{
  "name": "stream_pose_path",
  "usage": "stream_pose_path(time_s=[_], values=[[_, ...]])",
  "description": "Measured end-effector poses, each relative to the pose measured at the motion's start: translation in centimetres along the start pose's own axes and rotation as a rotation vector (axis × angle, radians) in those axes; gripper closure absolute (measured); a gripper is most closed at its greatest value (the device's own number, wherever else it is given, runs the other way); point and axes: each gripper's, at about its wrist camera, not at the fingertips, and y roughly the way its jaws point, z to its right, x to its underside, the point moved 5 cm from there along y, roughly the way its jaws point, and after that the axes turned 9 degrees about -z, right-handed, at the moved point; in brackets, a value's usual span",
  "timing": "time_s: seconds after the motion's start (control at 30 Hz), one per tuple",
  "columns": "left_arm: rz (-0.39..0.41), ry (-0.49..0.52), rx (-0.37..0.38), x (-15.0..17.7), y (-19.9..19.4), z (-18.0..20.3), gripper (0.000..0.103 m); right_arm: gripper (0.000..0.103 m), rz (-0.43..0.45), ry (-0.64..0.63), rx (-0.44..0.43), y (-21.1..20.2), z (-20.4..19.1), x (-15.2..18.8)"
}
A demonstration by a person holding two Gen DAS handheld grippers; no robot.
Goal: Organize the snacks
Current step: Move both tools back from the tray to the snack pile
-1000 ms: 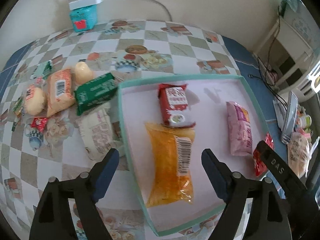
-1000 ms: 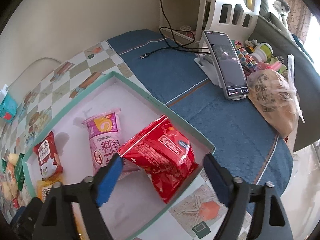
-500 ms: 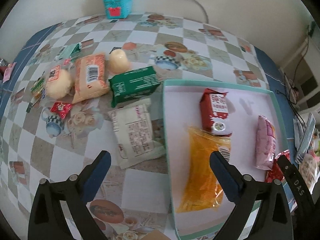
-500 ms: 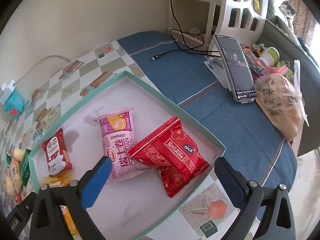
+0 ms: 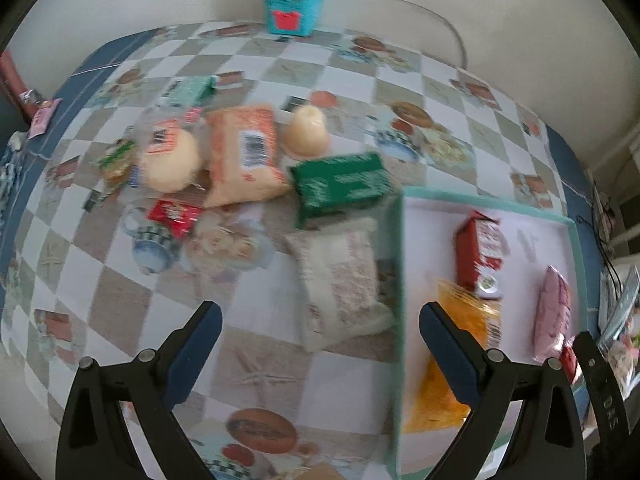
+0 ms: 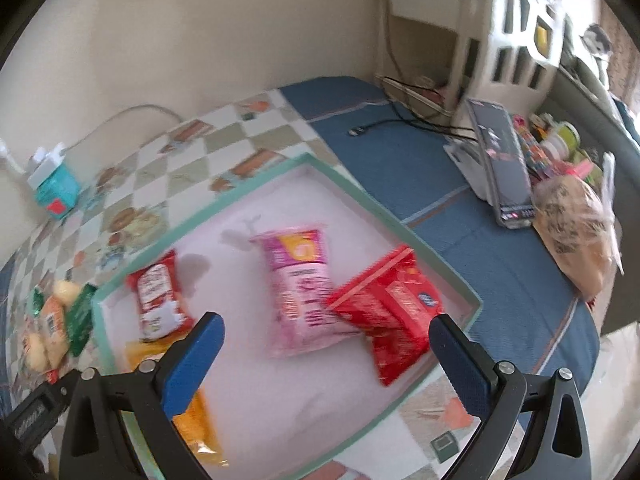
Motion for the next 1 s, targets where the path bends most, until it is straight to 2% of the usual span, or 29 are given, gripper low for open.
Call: stream_pose_path(time_s=[0.47, 1.0], values=[[0.075, -0.170, -0.107, -2.4, -2.3, -9.4, 0.004, 0.000, 0.012, -0.140, -0.081, -1.4, -7.0, 1.7], [0.075, -0.380, -0.015, -2.9, -3.0, -18.4, 0.004, 0.000, -0.021, -0.305, -0.222, -1.9, -15.6, 4.4]])
